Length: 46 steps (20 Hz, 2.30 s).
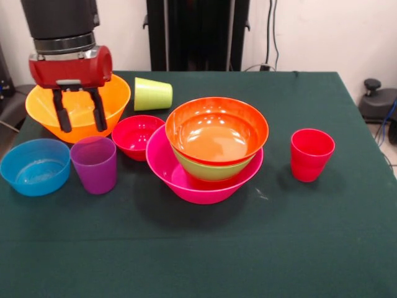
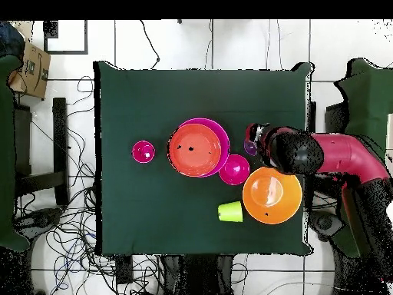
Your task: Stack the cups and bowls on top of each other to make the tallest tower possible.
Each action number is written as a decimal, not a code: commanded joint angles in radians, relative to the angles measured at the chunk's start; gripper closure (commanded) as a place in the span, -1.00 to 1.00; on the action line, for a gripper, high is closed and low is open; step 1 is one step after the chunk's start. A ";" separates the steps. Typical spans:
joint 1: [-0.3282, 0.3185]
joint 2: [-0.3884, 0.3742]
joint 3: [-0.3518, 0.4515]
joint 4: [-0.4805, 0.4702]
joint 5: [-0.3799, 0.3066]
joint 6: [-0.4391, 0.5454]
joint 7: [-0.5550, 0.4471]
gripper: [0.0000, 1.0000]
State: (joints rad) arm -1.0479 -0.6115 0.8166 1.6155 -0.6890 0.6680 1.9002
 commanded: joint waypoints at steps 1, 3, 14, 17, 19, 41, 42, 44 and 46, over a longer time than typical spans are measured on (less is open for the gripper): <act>0.015 0.050 -0.007 -0.085 -0.067 0.115 -0.343 -1.00; 0.014 0.054 -0.009 -0.094 -0.064 0.117 -0.356 -1.00; 0.018 0.114 -0.029 -0.149 -0.083 0.102 -0.398 -1.00; 0.012 0.131 -0.036 -0.164 -0.091 0.102 -0.405 -1.00; 0.008 0.141 -0.038 -0.173 -0.095 0.100 -0.410 -1.00; -0.020 0.155 -0.067 -0.207 -0.118 0.123 -0.424 -1.00; -0.020 0.158 -0.070 -0.209 -0.122 0.120 -0.420 -1.00; -0.023 0.164 -0.079 -0.209 -0.133 0.106 -0.405 -1.00; -0.025 0.169 -0.084 -0.209 -0.140 0.098 -0.395 -1.00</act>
State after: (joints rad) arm -1.0873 -0.4760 0.8040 1.4632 -0.7311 0.6680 1.8170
